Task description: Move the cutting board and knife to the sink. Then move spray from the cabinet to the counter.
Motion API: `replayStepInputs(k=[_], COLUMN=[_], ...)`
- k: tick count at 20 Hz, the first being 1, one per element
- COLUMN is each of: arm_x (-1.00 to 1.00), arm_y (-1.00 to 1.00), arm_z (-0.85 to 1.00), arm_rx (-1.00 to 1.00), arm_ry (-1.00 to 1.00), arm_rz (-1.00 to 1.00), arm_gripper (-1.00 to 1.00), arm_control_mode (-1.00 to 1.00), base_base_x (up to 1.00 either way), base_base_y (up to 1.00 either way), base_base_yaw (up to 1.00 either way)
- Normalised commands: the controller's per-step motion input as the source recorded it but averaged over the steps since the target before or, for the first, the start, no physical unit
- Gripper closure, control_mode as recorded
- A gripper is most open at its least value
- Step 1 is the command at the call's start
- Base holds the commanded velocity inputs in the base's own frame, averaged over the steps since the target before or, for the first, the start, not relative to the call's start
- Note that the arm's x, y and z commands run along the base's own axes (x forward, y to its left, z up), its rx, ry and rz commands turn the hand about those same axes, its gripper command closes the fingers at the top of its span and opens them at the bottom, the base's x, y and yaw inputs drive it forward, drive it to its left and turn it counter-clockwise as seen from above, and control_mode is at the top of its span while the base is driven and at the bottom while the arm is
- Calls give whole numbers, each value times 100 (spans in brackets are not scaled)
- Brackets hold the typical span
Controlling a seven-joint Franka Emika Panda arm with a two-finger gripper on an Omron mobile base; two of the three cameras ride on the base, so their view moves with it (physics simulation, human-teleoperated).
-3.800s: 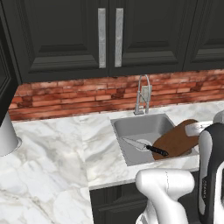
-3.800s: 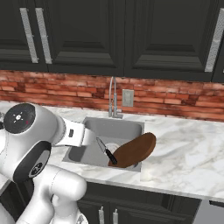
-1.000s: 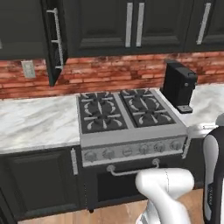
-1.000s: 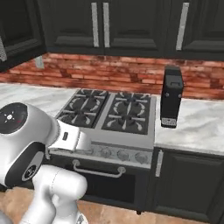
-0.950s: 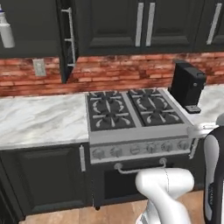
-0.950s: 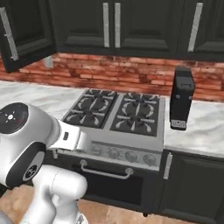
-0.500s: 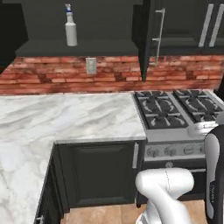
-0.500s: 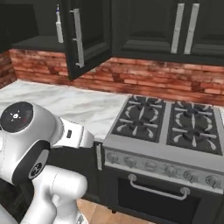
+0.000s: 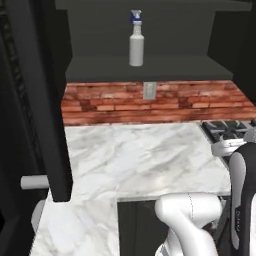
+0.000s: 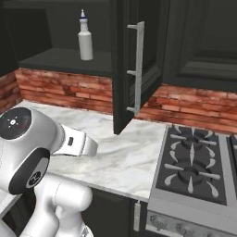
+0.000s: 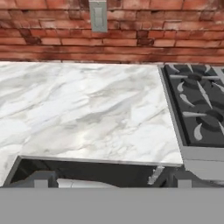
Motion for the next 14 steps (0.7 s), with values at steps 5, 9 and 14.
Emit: replayStepInputs(k=[5, 9, 14], arm_x=[0, 0, 0], arm_y=[0, 0, 0], arm_z=[0, 0, 0], arm_rx=[0, 0, 0], arm_ry=[0, 0, 0], arm_rz=[0, 0, 0], arm_gripper=[-100, -100, -100], arm_control_mode=[100, 100, 100], base_base_x=[82, 28, 10], base_base_y=[0, 49, 94], base_base_yaw=[2, 1, -1])
